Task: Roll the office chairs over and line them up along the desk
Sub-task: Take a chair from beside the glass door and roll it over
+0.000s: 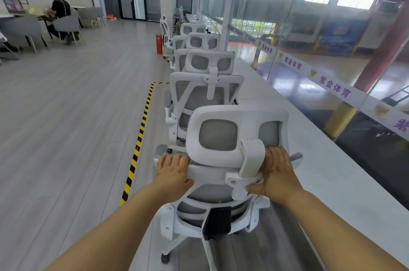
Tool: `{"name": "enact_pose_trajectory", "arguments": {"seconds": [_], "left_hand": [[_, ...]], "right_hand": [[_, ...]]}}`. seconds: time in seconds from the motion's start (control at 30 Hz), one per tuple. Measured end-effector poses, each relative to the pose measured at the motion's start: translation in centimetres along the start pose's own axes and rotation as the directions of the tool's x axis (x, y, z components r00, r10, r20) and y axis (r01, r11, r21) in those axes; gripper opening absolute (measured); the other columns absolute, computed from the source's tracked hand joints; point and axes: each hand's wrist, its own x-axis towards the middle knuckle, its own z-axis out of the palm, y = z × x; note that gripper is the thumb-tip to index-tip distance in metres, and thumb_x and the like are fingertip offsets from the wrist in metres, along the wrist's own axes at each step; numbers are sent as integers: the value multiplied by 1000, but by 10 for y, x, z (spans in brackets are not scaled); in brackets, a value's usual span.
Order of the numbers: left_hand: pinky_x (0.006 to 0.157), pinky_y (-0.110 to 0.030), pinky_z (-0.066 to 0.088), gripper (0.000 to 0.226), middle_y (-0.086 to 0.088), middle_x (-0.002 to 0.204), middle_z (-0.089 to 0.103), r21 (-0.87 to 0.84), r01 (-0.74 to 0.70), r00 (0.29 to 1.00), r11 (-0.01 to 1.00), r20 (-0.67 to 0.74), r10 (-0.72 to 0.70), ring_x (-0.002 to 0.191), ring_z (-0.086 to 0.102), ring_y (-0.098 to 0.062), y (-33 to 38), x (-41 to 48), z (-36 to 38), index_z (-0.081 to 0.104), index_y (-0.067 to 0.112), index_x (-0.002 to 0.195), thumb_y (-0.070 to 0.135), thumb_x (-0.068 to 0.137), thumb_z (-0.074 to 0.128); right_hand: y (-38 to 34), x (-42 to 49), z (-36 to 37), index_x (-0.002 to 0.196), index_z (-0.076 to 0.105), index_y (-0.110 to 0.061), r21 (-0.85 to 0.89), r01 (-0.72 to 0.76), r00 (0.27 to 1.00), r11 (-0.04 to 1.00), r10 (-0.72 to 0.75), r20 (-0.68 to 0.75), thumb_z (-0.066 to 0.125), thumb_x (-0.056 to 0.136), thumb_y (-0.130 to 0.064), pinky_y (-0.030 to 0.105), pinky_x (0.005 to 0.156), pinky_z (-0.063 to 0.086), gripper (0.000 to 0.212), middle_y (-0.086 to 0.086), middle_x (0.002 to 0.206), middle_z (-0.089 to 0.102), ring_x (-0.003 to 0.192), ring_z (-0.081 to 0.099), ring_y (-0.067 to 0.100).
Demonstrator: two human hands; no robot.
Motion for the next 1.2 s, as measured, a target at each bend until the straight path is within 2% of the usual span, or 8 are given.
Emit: {"name": "enact_pose_trajectory", "arguments": {"seconds": [0.2, 0.37, 0.5, 0.8, 0.87, 0.97, 1.1, 1.2], "left_hand": [[114, -40, 7, 48, -1, 129, 36, 20, 24, 999, 1000, -29, -23, 124, 27, -22, -11, 37, 4, 31, 20, 129, 41, 89, 47], [115, -40, 1, 49, -2, 129, 35, -3, 71, 997, 997, -38, -71, 125, 25, -22, -12, 62, 7, 31, 18, 130, 38, 89, 49], [114, -38, 2, 50, -2, 130, 36, -14, 99, 993, 995, -59, -99, 126, 26, -22, -9, 80, 11, 32, 18, 130, 40, 88, 50], [114, -42, -2, 60, -9, 138, 32, -35, 214, 968, 976, -125, -216, 134, 19, -27, -1, 102, 18, 32, 12, 133, 39, 86, 57], [116, -43, 0, 61, -10, 140, 31, -35, 211, 967, 977, -140, -214, 136, 17, -28, 1, 101, 20, 30, 12, 135, 38, 86, 57], [117, -42, 1, 67, -10, 147, 26, -60, 231, 954, 971, -181, -238, 140, 11, -27, 10, 92, 24, 25, 12, 142, 35, 88, 57], [117, -45, 13, 69, -8, 153, 19, -123, 282, 924, 952, -232, -304, 142, 10, -25, 27, 68, 23, 20, 17, 145, 27, 88, 58], [115, -40, 19, 67, -5, 153, 21, -133, 331, 908, 934, -224, -354, 140, 17, -24, 41, 45, 16, 22, 19, 145, 25, 89, 57]], "right_hand": [[10, 36, 13, 131, 20, -20, -32, 17, 999, 999, -15, 41, 59, 48, -69, 45, 112, 25, 104, -2, 121, 27, 118, 20, 16], [25, 58, 29, 131, 26, -11, -62, 32, 999, 998, -31, 12, 51, 49, -72, 37, 113, 3, 105, 8, 121, 39, 117, 27, 24], [38, 71, 41, 129, 32, -5, -69, 28, 1000, 997, -27, 7, 49, 50, -73, 44, 111, 9, 106, 13, 117, 46, 114, 33, 28], [51, 90, 52, 130, 30, -4, -89, 26, 1000, 996, -25, 17, 45, 50, -75, 42, 112, -1, 107, 15, 122, 44, 121, 28, 29], [51, 88, 49, 135, 28, -4, -71, 33, 999, 997, -30, 39, 51, 55, -72, 42, 114, -3, 108, 15, 130, 41, 127, 23, 29], [55, 82, 35, 145, 19, -9, -5, 51, 993, 999, -50, 104, 65, 72, -55, 38, 117, -8, 98, 9, 146, 24, 139, 11, 26], [58, 79, 6, 146, 19, -15, 121, 45, 985, 992, -64, 161, 66, 81, -38, 35, 116, 14, 83, 3, 147, 26, 136, 19, 23], [47, 78, -15, 138, 36, -14, 266, -4, 1000, 964, 1, 14, 64, 85, -26, 35, 106, 33, 62, 1, 137, 41, 126, 34, 20]]}}
